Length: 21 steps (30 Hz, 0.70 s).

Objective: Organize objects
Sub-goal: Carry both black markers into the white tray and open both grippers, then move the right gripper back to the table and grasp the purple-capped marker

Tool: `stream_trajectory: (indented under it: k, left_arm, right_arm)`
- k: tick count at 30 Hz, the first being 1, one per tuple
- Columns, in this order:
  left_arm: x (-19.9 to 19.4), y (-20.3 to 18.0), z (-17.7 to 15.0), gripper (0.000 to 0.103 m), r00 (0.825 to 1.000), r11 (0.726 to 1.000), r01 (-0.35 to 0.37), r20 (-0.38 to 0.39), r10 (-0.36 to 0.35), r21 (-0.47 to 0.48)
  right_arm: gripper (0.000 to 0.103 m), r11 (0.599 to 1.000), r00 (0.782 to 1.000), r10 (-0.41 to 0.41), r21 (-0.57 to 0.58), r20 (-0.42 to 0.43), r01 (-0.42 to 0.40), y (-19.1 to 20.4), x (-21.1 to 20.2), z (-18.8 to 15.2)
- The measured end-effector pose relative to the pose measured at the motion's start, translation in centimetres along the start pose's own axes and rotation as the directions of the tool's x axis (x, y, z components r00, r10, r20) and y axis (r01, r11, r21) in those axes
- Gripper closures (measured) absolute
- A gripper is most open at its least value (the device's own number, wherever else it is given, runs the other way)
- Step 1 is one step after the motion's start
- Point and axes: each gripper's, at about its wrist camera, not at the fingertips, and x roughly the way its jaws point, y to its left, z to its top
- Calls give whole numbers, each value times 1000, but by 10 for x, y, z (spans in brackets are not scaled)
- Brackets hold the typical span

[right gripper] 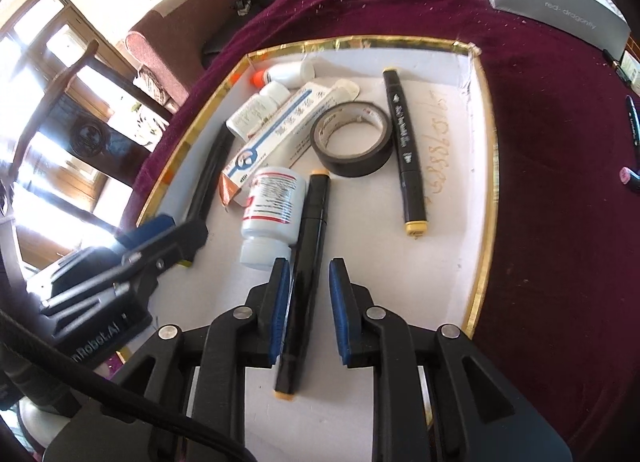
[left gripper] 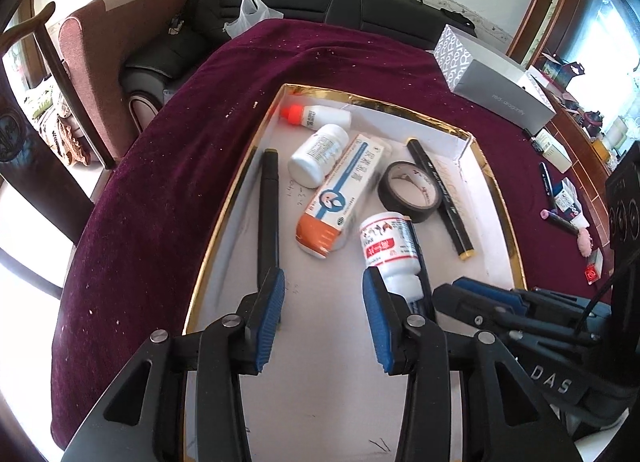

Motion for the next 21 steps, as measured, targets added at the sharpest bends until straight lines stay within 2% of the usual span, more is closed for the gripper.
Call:
stream_trajectory:
  k: [2,13,17,21]
  left_arm:
    - [-5,-6,-3,68,1000,1000,4,4,-4,11]
    - [-34,-56,-16,68,998,995,41,37,-44,92]
    - [-38,-76,-18,67,997,992,59,41,-64,109]
    - [-39,-99,-21,67,995,989,85,36,-90,121]
  right_arm:
    - [79,1000,1000,1,3,15,-1,-3,-8,-2]
    - [78,998,997,2,58,76,-6,-33,-48,-19]
    - [72,996,994,-13,89,108,4,-53,-65,-25]
    - [72,992,988,-15,129,151,-5,-75,-87,-31]
